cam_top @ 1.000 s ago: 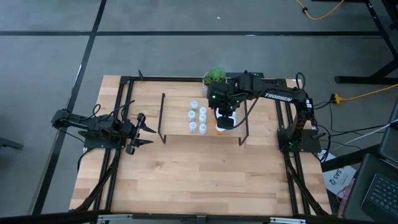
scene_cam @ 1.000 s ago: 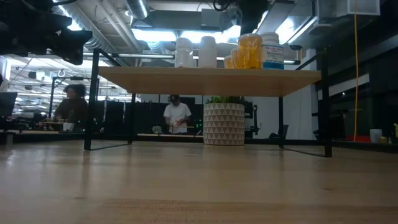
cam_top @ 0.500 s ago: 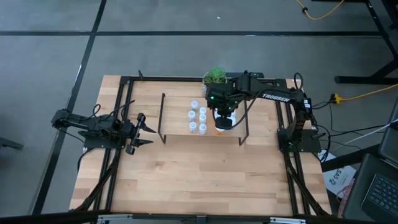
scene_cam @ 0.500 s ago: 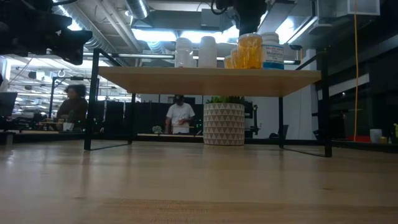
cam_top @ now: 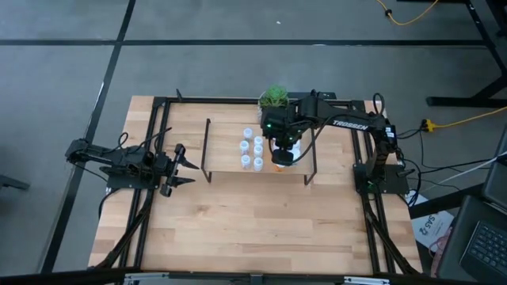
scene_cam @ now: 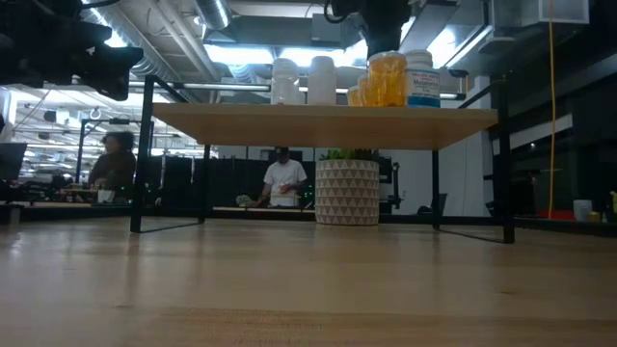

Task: Pick and place medicine bottles onto shelf by color
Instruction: Adjust the orange pill bottles on the shelf

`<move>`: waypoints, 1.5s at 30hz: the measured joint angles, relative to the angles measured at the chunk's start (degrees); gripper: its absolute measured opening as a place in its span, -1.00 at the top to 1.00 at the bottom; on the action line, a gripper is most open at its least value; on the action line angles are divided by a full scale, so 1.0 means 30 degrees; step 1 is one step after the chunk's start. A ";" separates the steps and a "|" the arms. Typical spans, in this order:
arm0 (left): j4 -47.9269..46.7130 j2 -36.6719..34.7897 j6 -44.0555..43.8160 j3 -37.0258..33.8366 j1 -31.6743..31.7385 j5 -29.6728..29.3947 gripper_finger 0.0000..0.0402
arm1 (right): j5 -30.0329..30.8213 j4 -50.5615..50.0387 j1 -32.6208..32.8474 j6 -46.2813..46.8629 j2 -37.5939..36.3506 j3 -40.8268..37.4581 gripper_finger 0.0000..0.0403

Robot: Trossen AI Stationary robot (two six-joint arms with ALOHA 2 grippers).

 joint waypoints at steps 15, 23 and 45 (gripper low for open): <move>0.0000 0.0001 0.0000 0.0000 0.0000 0.0005 0.02 | 0.0005 -0.0369 -0.0003 -0.0040 0.0433 0.0000 1.00; -0.0082 0.0007 0.0000 0.0000 0.0000 -0.0001 0.02 | 0.0026 0.0456 0.0000 0.0006 0.0623 0.0036 1.00; -0.0101 0.0007 0.0000 0.0000 0.0000 -0.0001 0.02 | -0.0114 -0.2251 0.2617 0.1318 0.0601 0.1324 1.00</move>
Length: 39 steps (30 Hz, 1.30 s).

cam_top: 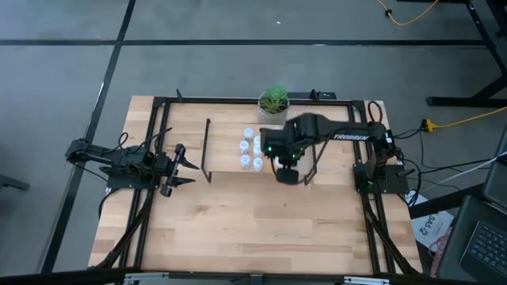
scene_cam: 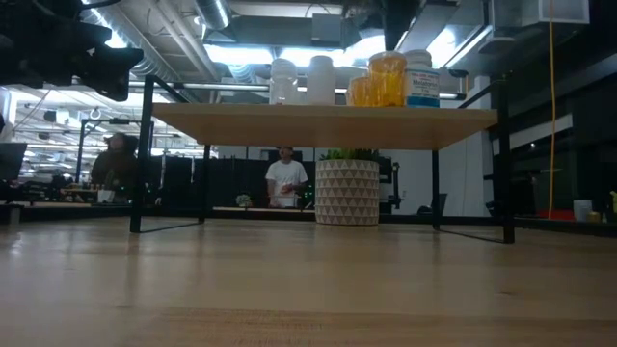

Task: Pick and place medicine bottles onto shelf by color
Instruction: Adjust the orange pill bottles on the shelf

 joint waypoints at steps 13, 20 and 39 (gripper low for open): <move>-0.0007 0.0000 0.0000 0.0000 0.0000 0.0005 0.02 | 0.0781 0.0683 0.0734 0.0788 -0.0015 -0.0690 1.00; -0.0015 0.0000 0.0000 0.0000 0.0000 0.0005 0.02 | 0.0788 0.0944 0.0589 0.0839 -0.0015 -0.0690 1.00; -0.0015 0.0000 0.0000 0.0000 0.0000 0.0000 0.02 | 0.0788 0.1262 0.0589 0.1276 -0.0015 -0.0697 1.00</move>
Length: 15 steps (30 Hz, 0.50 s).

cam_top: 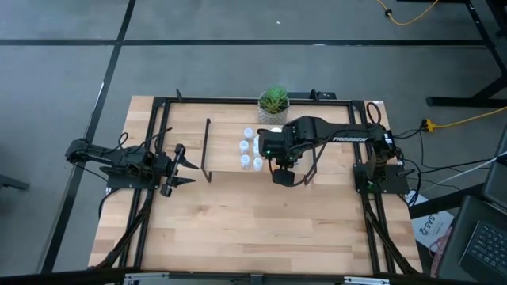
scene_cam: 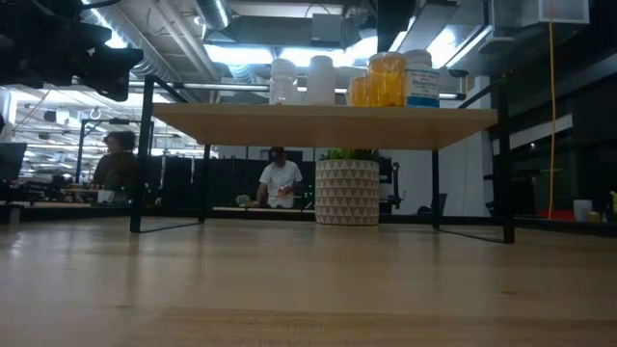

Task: Pick and place medicine bottles onto shelf by color
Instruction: Adjust the orange pill bottles on the shelf

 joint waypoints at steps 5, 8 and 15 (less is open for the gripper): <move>0.0000 0.0000 0.0000 0.0000 0.0000 0.0000 0.02 | 0.0061 -0.0919 0.0000 0.0115 0.0085 0.0000 1.00; 0.0000 -0.0003 0.0000 0.0000 0.0000 0.0003 0.02 | 0.0323 -0.0525 0.0000 -0.0012 0.0124 0.0000 1.00; 0.0000 0.0000 0.0000 0.0000 0.0000 0.0000 0.02 | 0.0498 -0.0567 -0.0128 -0.0036 0.0259 0.0000 1.00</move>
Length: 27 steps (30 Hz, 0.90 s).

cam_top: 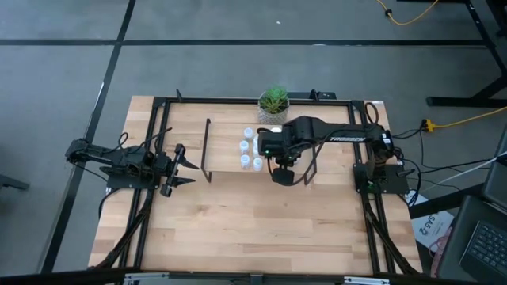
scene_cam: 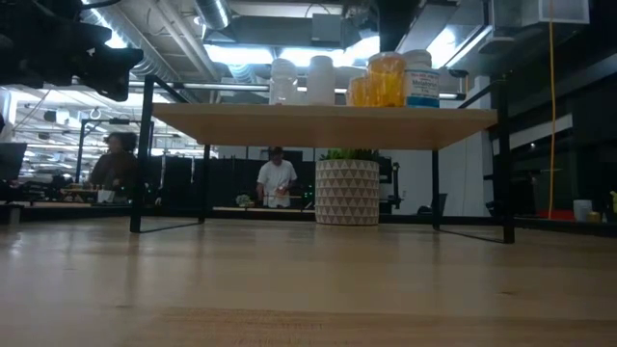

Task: Pick and place medicine bottles onto shelf by color
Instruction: Adjust the orange pill bottles on the shelf, then adjust the transparent pill bottles on the shelf

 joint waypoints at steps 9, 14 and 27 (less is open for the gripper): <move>-0.0036 0.0000 0.0000 0.0000 0.0000 0.0000 0.02 | 0.0117 0.1356 -0.0105 -0.0149 0.0310 0.0036 1.00; -0.0036 -0.0005 0.0000 0.0000 0.0000 0.0007 0.02 | 0.0087 0.1428 -0.0105 -0.0453 0.0295 0.0029 1.00; -0.0029 -0.0007 0.0000 0.0000 0.0000 0.0007 0.02 | 0.0834 0.0201 -0.0086 -0.0487 0.0382 0.1853 1.00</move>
